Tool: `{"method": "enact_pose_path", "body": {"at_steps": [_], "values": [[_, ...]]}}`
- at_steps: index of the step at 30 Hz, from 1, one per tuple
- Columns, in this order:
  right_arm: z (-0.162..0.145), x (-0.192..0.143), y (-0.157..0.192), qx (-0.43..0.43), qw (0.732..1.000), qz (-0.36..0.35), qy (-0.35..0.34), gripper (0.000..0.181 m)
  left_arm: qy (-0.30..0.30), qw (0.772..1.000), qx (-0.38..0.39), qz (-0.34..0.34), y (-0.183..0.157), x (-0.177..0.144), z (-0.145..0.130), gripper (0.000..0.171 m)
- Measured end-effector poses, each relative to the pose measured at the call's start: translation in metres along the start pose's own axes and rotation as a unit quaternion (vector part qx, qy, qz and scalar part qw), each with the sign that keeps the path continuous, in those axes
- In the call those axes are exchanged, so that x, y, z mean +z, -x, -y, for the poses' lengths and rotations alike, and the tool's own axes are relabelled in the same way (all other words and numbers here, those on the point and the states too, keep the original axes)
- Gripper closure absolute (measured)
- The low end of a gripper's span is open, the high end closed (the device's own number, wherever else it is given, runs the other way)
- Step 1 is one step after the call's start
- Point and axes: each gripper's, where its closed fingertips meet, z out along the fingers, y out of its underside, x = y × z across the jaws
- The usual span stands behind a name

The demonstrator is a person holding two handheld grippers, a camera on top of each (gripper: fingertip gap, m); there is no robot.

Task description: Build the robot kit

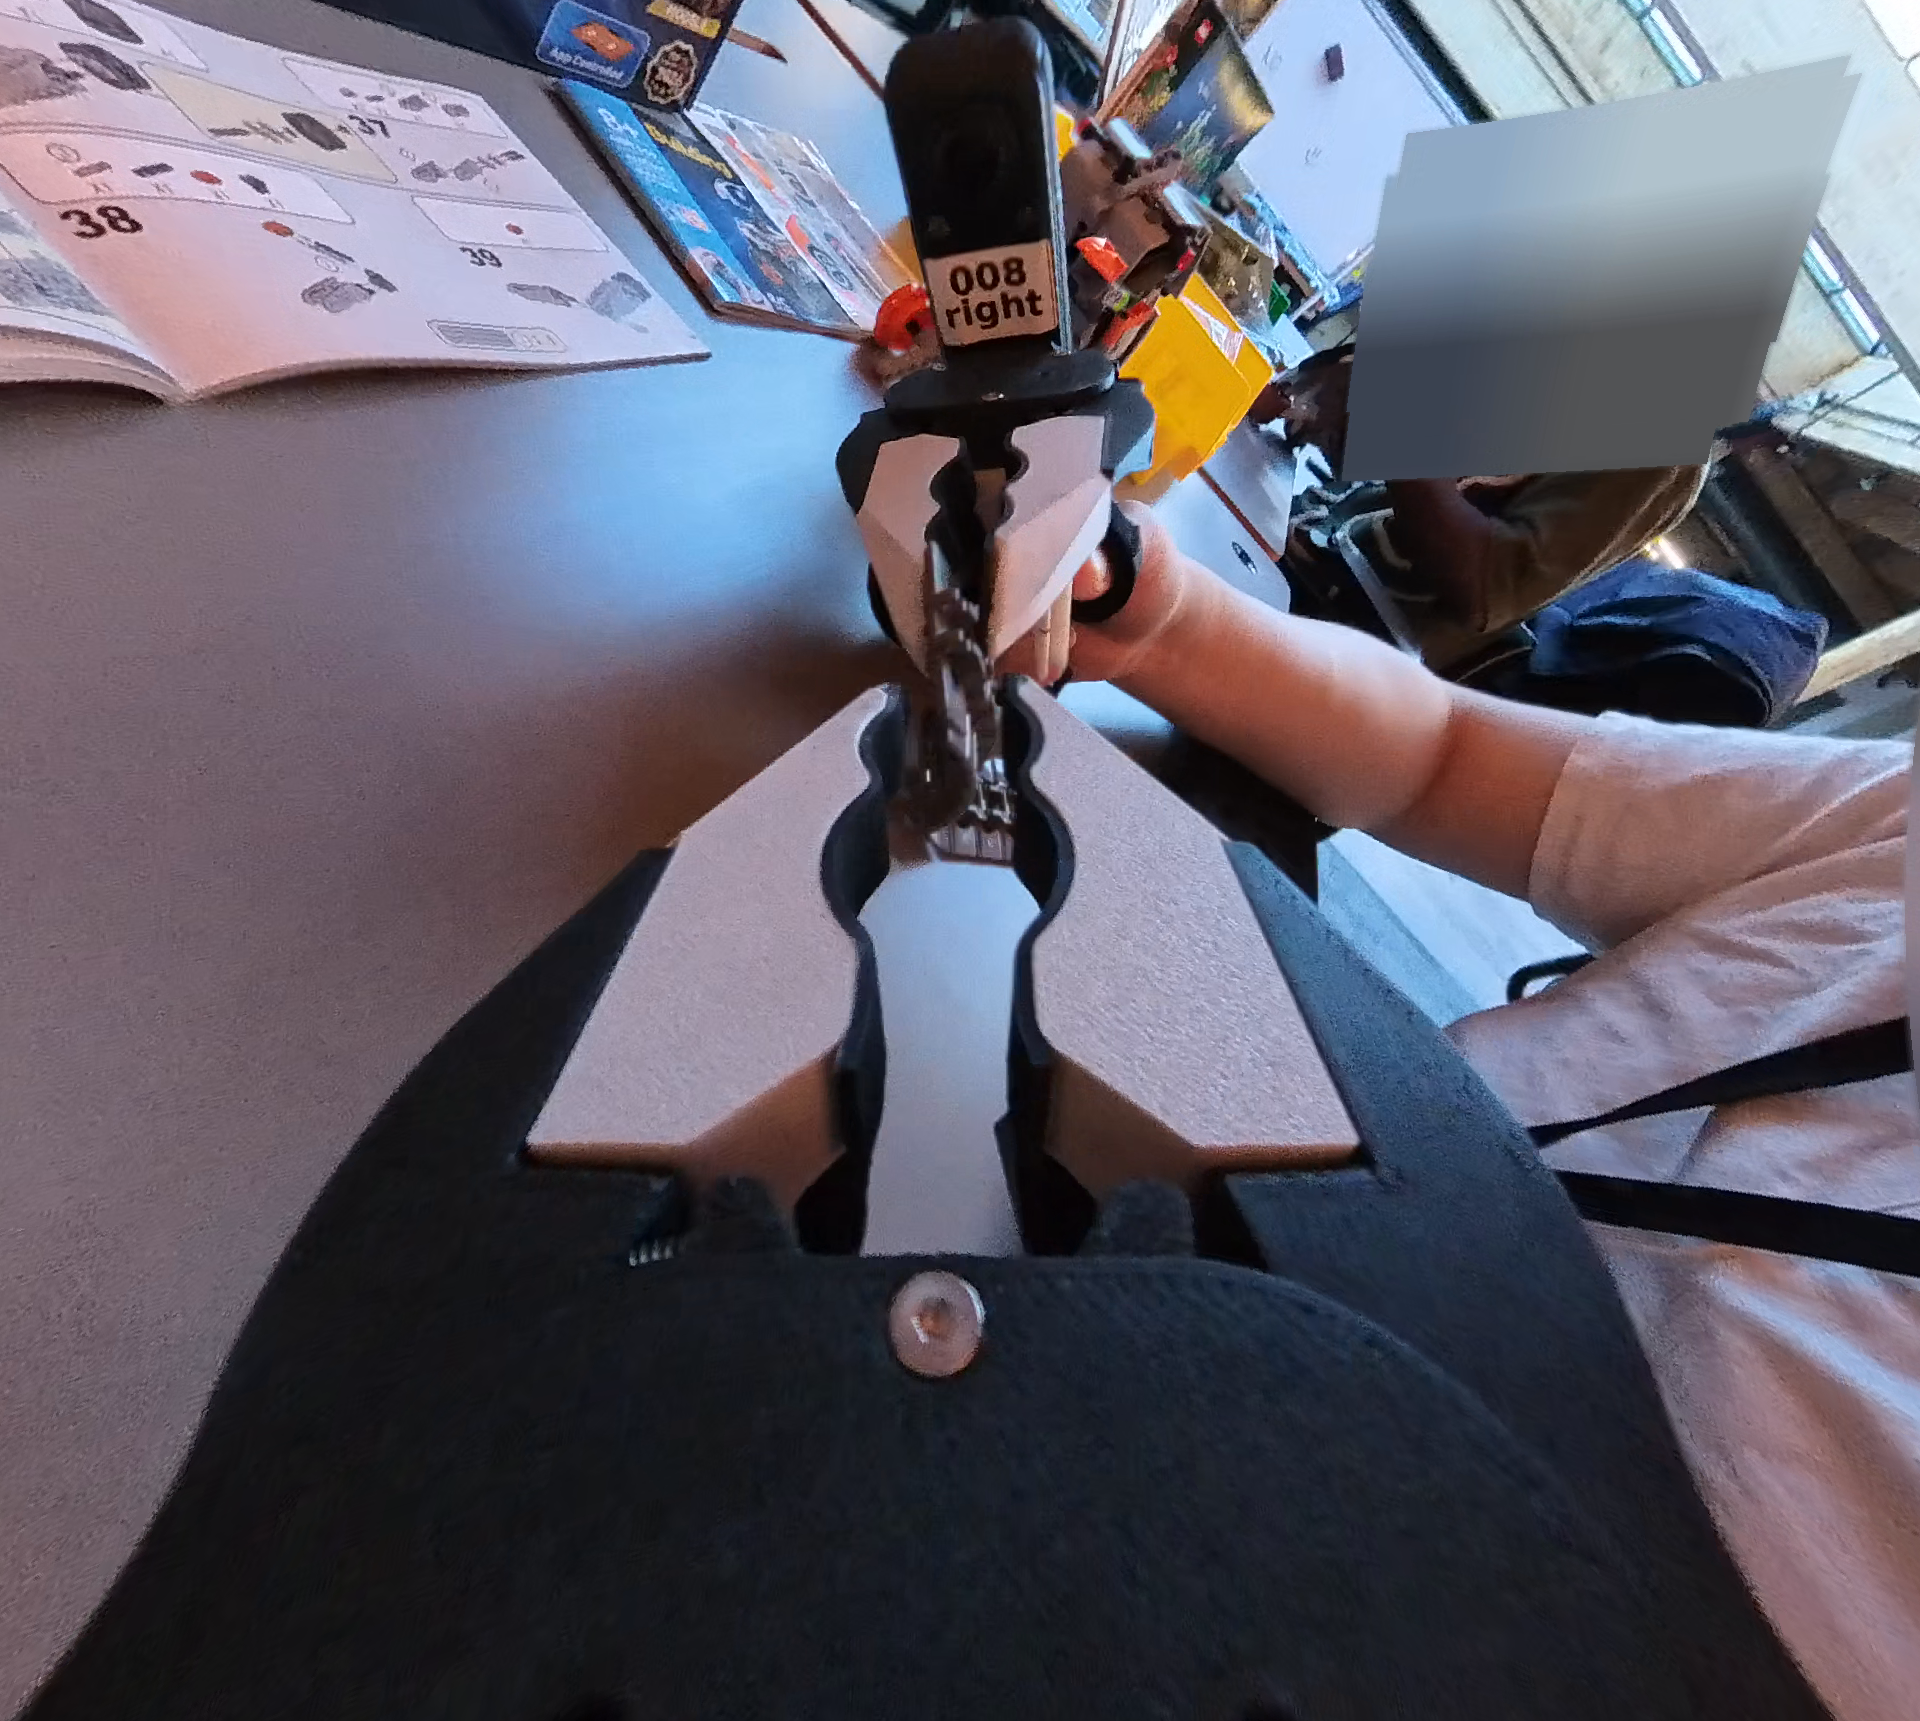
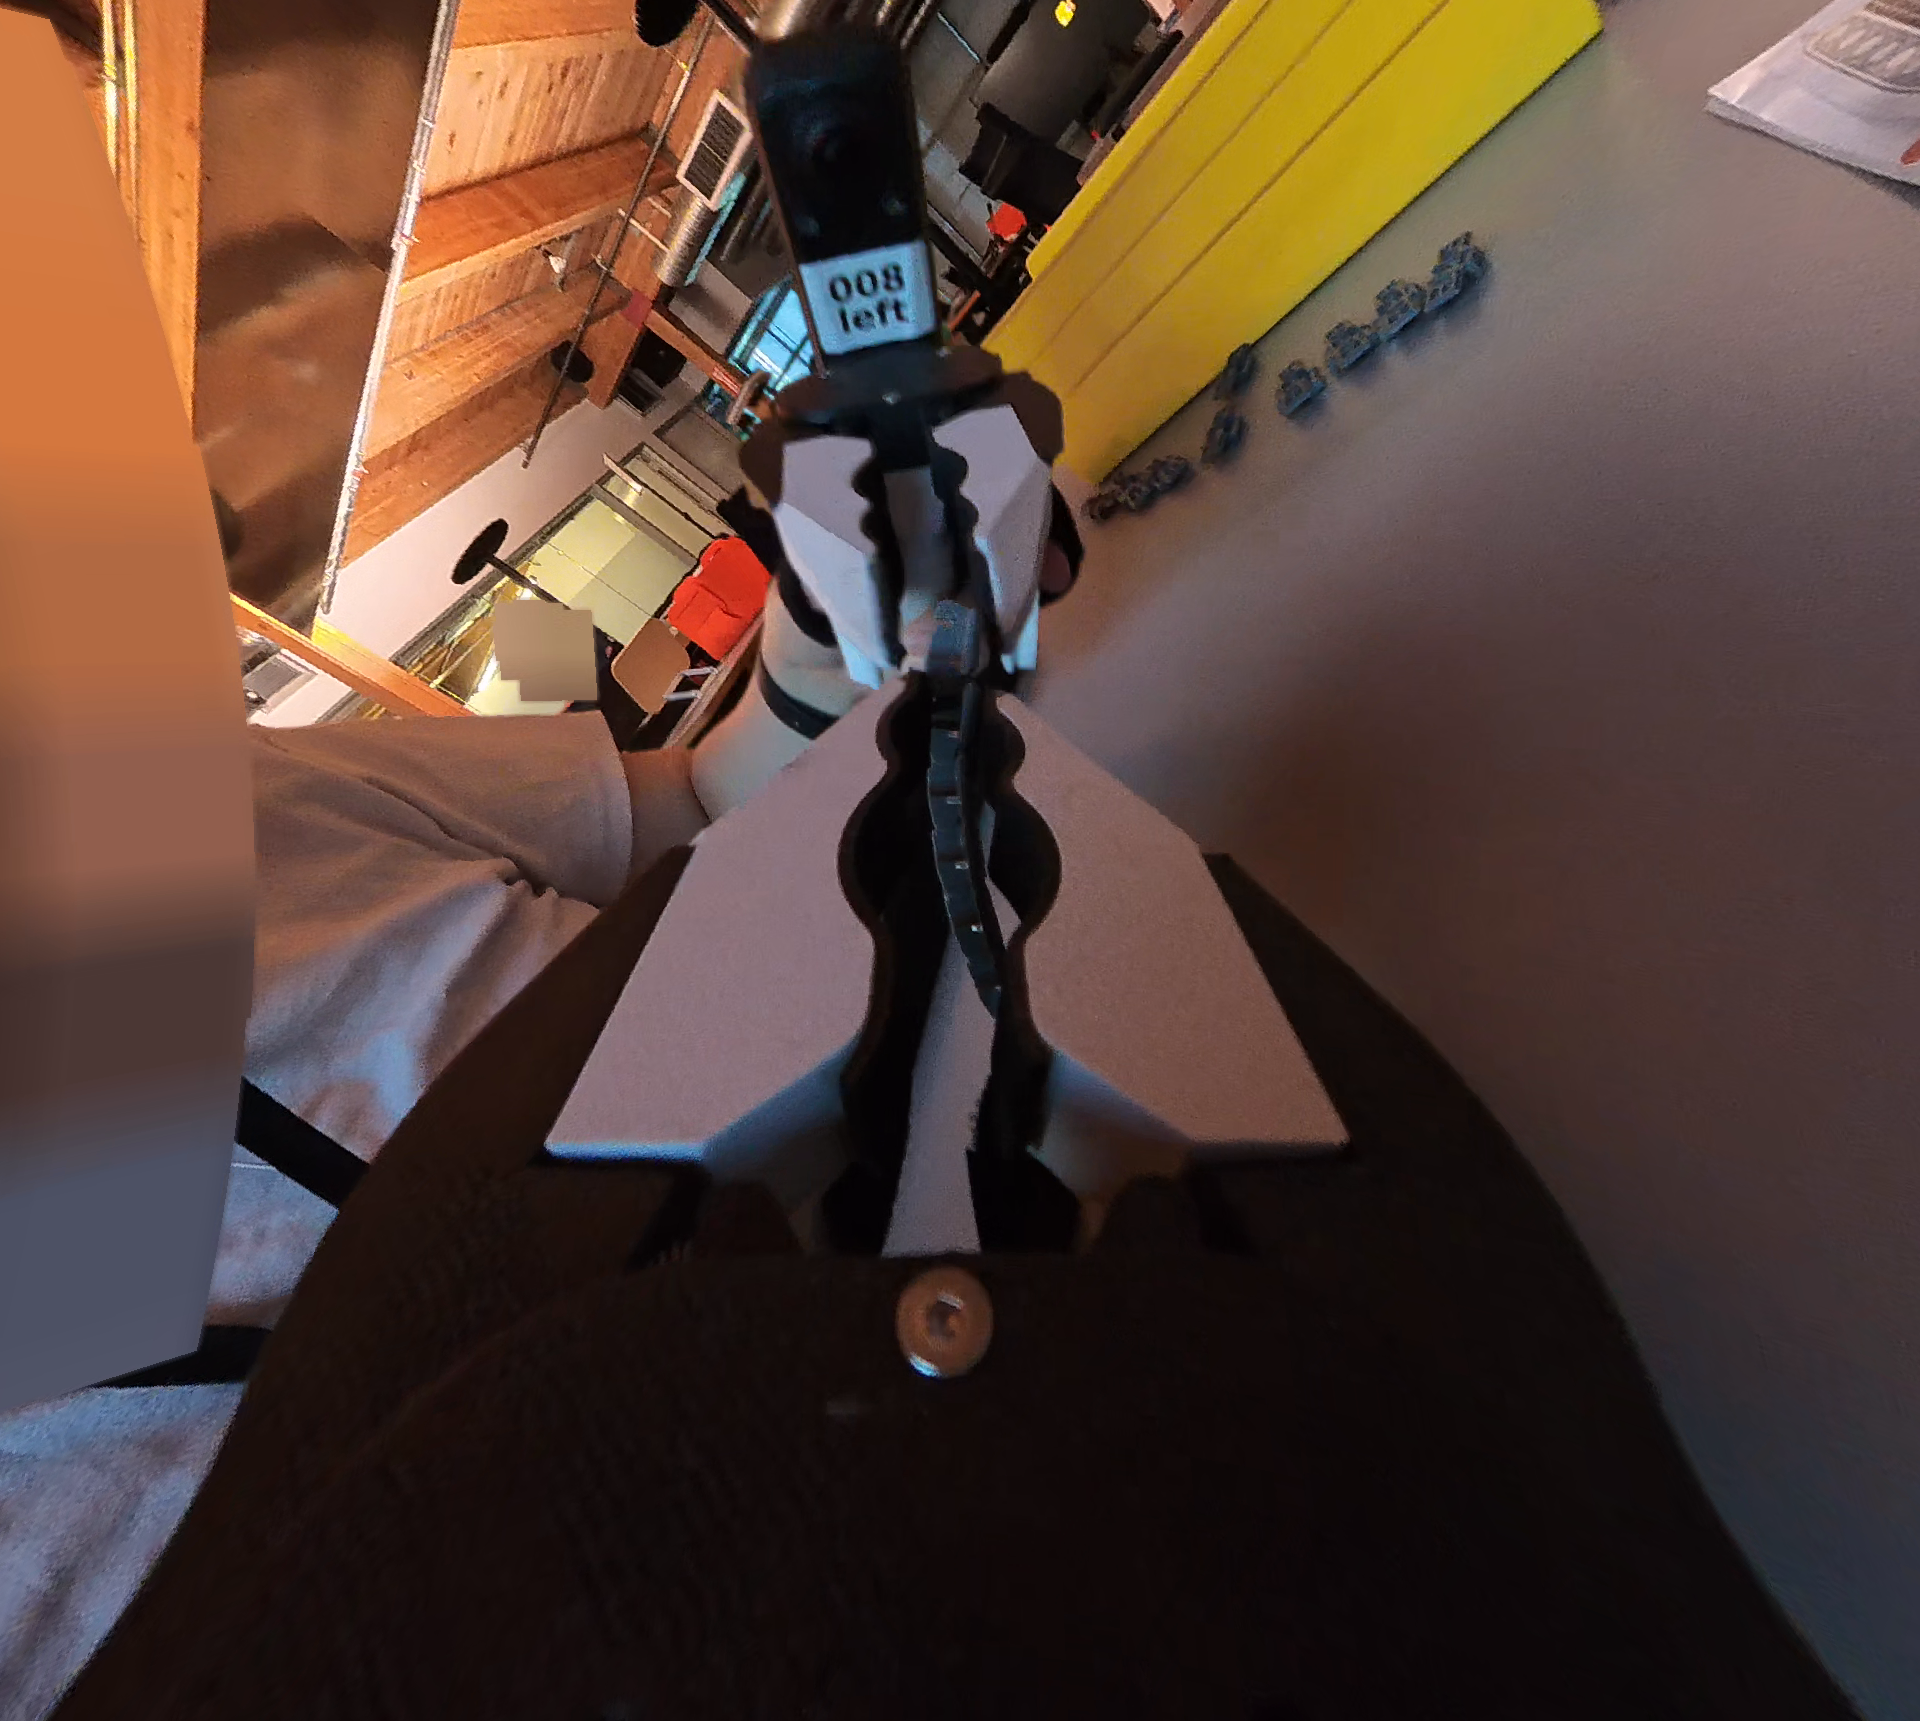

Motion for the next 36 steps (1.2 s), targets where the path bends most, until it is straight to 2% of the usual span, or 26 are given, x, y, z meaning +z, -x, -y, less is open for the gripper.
{"method": "enact_pose_path", "body": {"at_steps": [4, 8, 11, 16, 25, 32, 36], "values": [[0.003, -0.001, 0.001, -0.004, 1.0, 0.004, -0.009, 0.175, -0.045, 0.997, -0.036, -0.043, -0.005, 0.004, 0.004, 0.154], [0.003, 0.002, 0.003, -0.002, 1.0, 0.011, -0.014, 0.175, -0.036, 0.997, -0.051, -0.055, -0.005, 0.011, -0.002, 0.156], [0.006, 0.002, 0.005, -0.012, 1.0, 0.015, -0.024, 0.175, -0.054, 0.996, -0.041, -0.053, -0.005, 0.012, 0.002, 0.161], [0.009, 0.001, 0.01, -0.042, 0.998, 0.017, -0.035, 0.175, -0.075, 0.994, -0.042, -0.068, -0.01, 0.011, 0.006, 0.161], [0.015, 0.003, 0.017, -0.119, 0.992, 0.007, -0.049, 0.175, -0.092, 0.995, 0.012, -0.048, -0.015, 0.006, 0.012, 0.165], [0.021, 0.003, 0.031, -0.174, 0.982, 0.017, -0.073, 0.175, -0.125, 0.988, 0.021, -0.084, -0.027, 0.001, 0.021, 0.162], [0.021, 0.004, 0.03, -0.185, 0.98, 0.009, -0.075, 0.175, -0.126, 0.989, 0.024, -0.078, -0.026, 0.0, 0.022, 0.163]]}}
